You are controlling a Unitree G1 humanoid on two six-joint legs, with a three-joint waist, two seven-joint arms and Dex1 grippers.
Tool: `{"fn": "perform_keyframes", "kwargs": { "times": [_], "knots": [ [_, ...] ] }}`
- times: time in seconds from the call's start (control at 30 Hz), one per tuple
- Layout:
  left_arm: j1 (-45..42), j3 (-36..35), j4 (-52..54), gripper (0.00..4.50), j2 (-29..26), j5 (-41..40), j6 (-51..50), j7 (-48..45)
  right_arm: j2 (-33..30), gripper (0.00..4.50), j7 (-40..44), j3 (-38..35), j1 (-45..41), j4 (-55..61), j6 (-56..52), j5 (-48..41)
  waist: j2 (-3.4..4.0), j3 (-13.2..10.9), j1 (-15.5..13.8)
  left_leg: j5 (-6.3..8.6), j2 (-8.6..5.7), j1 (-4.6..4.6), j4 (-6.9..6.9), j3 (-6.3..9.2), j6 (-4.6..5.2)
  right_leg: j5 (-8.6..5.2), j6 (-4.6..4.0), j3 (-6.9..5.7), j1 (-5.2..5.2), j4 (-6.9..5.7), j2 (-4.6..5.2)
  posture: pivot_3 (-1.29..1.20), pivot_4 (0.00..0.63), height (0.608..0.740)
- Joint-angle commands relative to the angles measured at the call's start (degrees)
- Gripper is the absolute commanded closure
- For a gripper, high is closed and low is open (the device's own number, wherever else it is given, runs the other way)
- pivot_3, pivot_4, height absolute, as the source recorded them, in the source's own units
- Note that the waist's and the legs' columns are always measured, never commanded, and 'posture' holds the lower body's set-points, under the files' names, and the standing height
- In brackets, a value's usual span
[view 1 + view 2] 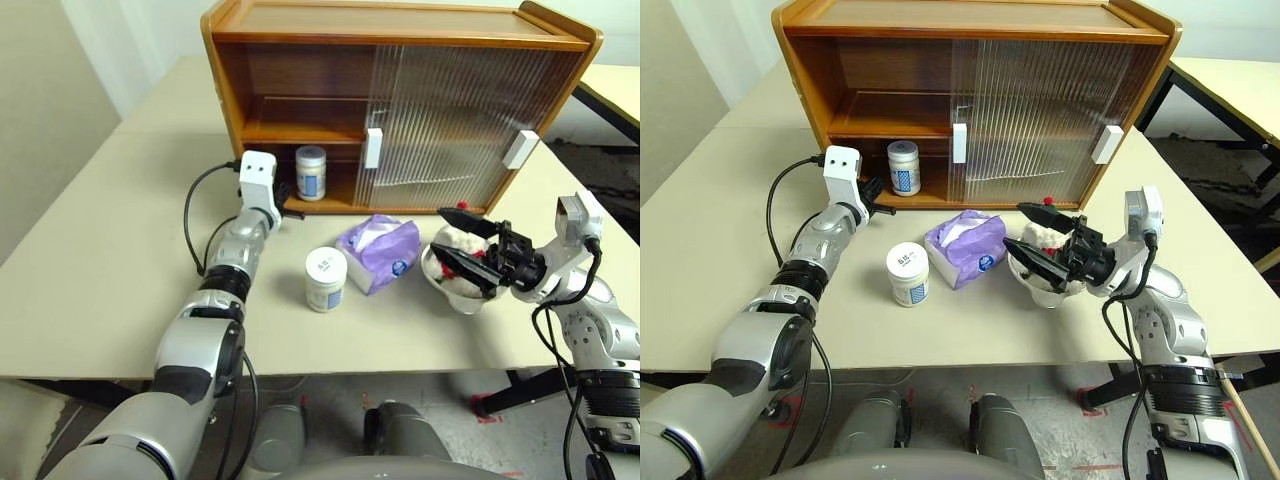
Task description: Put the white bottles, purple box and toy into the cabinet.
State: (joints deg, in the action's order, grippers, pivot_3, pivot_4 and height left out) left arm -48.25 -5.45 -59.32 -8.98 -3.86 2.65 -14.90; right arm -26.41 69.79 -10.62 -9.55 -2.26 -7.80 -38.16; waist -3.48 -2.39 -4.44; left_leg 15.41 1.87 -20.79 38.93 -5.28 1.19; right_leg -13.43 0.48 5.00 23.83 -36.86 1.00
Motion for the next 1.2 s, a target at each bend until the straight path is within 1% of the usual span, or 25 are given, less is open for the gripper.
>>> {"fn": "perform_keyframes", "kwargs": {
  "times": [0.03, 0.2, 0.43, 0.63, 0.9, 1.07, 1.2],
  "knots": [
    [-2.18, 1.16, -1.27, 4.48, 1.09, 0.93, 1.08, -1.34, 0.05, 0.0, -0.3, -0.4, 0.43, 0.63, 0.9, 0.12, 0.0, 0.0, -0.01, 0.0, 0.0, 0.0, 0.0, 0.0, 0.0, 0.01, 0.0, -0.01, 0.0, 0.0, 0.0, 0.11, 0.0, 0.74],
    [-3.27, 1.46, -2.51, 4.48, 1.93, 1.16, 1.54, -2.31, 0.03, 0.0, -0.32, -0.43, 0.29, 0.43, 1.02, 0.14, 0.0, 0.0, -0.29, 0.0, -0.01, 0.0, 0.01, 0.03, 0.0, 0.02, 0.0, -0.04, -0.02, 0.0, 0.0, 0.11, 0.0, 0.74],
    [-3.68, 2.01, -2.92, 4.48, 3.32, 1.55, 2.02, -3.5, -0.18, 0.0, -0.13, -0.4, 0.37, 0.34, 0.98, 0.04, 0.0, 0.0, -1.45, 0.0, -0.02, -0.06, 0.02, 0.03, 0.0, 0.02, 0.0, -0.06, -0.01, 0.06, 0.0, 0.11, 0.0, 0.74],
    [-3.99, 2.3, -3.34, 4.48, 3.98, 1.85, 2.69, -4.63, -0.25, 0.0, -0.03, -0.39, 0.29, 0.22, 1.01, 0.06, 0.0, 0.01, -2.48, -0.03, -0.04, -0.57, 0.09, 0.04, 0.05, 0.09, -0.01, -0.06, 0.45, 0.09, 0.01, 0.11, 0.0, 0.74],
    [-4.11, 3.1, -2.82, 4.48, 5.86, 1.93, 2.68, -5.85, -0.38, 0.0, 0.16, -0.32, 0.45, 0.29, 1.08, 0.16, -0.01, 0.01, -3.42, -0.04, -0.08, -0.69, 0.09, 0.04, 0.07, 0.09, 0.01, -0.07, 0.48, 0.19, 0.05, 0.11, 0.0, 0.74],
    [-4.07, 3.21, -2.7, 4.48, 6.06, 2.02, 2.72, -6.2, -0.4, 0.0, 0.24, -0.28, 0.3, 0.17, 1.07, 0.16, -0.03, 0.02, -2.53, -0.04, -0.07, -0.66, 0.11, 0.02, 0.07, 0.11, 0.03, -0.01, 0.5, 0.18, 0.0, 0.11, 0.0, 0.74],
    [-3.78, 3.06, -2.28, 4.48, 5.69, 1.87, 2.62, -6.33, -0.38, 0.0, 0.33, -0.2, 0.17, -0.05, 1.05, 0.2, -0.02, 0.02, -0.69, -0.04, -0.02, -0.65, 0.1, 0.04, 0.07, 0.09, 0.0, 0.04, 0.54, 0.15, -0.09, 0.11, 0.0, 0.74]
  ]
}}
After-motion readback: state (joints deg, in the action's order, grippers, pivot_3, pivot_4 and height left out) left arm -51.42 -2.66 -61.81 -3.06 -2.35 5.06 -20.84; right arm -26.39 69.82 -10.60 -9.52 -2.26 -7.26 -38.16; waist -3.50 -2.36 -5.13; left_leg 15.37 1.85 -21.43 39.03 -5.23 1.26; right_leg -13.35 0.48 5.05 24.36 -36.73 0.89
